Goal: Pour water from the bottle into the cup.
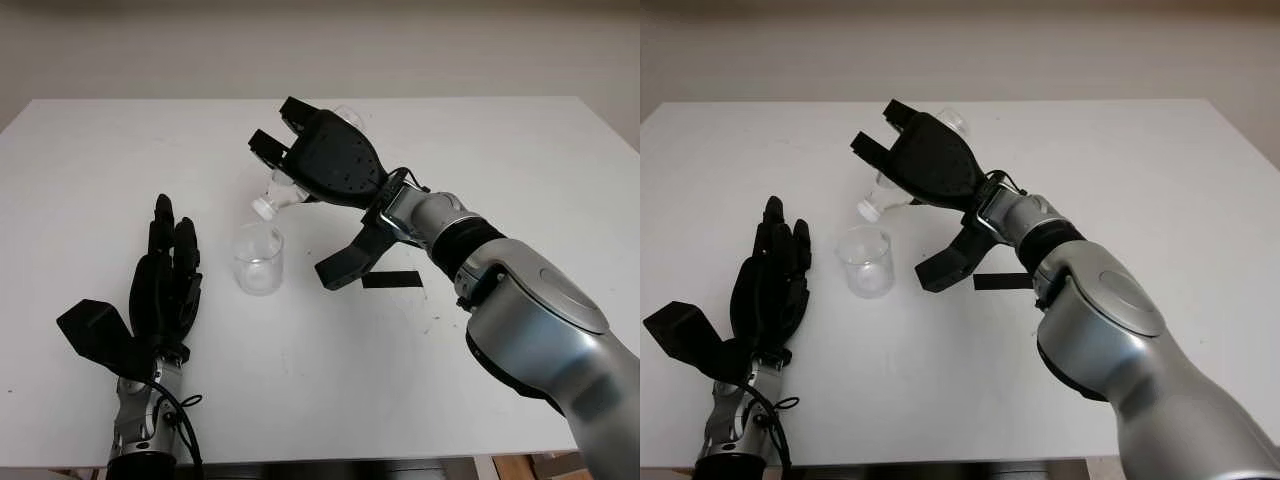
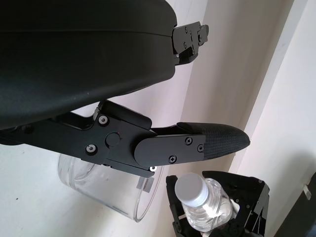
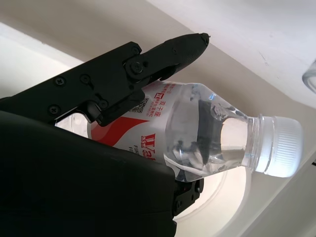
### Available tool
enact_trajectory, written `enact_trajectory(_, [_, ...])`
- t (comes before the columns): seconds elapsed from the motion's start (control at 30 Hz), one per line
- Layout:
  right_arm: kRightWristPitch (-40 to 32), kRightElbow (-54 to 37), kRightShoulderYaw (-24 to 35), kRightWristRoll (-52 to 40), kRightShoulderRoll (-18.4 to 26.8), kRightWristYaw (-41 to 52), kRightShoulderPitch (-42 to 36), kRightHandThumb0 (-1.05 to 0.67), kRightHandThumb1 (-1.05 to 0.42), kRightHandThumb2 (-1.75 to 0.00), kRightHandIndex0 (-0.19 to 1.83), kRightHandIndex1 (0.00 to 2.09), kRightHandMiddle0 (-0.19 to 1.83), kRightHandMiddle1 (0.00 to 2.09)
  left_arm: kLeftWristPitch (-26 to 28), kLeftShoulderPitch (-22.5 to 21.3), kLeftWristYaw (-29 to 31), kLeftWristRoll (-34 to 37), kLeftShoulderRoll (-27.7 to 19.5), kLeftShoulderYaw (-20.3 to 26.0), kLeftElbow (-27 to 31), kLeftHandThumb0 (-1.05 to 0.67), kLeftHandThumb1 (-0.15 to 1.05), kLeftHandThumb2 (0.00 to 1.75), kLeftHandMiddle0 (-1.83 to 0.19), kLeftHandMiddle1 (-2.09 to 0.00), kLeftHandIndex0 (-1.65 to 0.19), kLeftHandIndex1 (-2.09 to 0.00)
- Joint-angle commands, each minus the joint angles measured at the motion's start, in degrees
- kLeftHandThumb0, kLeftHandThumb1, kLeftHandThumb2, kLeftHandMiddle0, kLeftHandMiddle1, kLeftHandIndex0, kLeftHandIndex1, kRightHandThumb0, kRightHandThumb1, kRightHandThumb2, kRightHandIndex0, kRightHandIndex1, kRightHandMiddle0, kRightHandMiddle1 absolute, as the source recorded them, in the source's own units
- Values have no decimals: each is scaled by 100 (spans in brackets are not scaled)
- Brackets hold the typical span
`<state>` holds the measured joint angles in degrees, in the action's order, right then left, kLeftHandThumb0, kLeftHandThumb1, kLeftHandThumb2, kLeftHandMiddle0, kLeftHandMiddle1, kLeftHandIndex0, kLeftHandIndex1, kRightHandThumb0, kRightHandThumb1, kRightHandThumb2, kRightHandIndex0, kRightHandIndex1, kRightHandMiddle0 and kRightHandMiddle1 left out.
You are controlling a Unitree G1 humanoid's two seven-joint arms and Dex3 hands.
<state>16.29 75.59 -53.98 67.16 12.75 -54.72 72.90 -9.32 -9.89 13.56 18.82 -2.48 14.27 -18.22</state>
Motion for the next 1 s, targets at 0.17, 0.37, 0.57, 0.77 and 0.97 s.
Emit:
enact_trajectory(0.17, [831,-47,1167,-1424,-65,783,-84,-45,-105,-14,126,209,86,209,91,294,25,24,86,-11,-219,-76,105,45,18,-5,18,-5])
enact_trajectory(0.37, [1402,-208,2346,-2808,-159,1451,-523,-44,-105,-17,135,209,99,209,115,312,38,6,66,-12,-191,-76,105,45,18,-5,18,-5])
enact_trajectory(0.57, [1784,-518,3596,-4313,-264,2659,-1099,-37,-105,-20,146,209,112,209,147,308,51,-15,44,-19,-196,-76,105,46,17,-5,18,-5])
enact_trajectory(0.77, [1627,-1020,4672,-5701,-301,4157,-1759,-30,-105,-28,141,209,120,209,175,315,60,-36,15,-35,-167,-76,105,46,18,-5,19,-5])
enact_trajectory(0.97, [1047,-2016,5287,-6478,-321,4977,-2539,-33,-105,-32,131,209,110,209,203,313,61,-65,-5,-73,-129,-77,105,46,17,-6,18,-5])
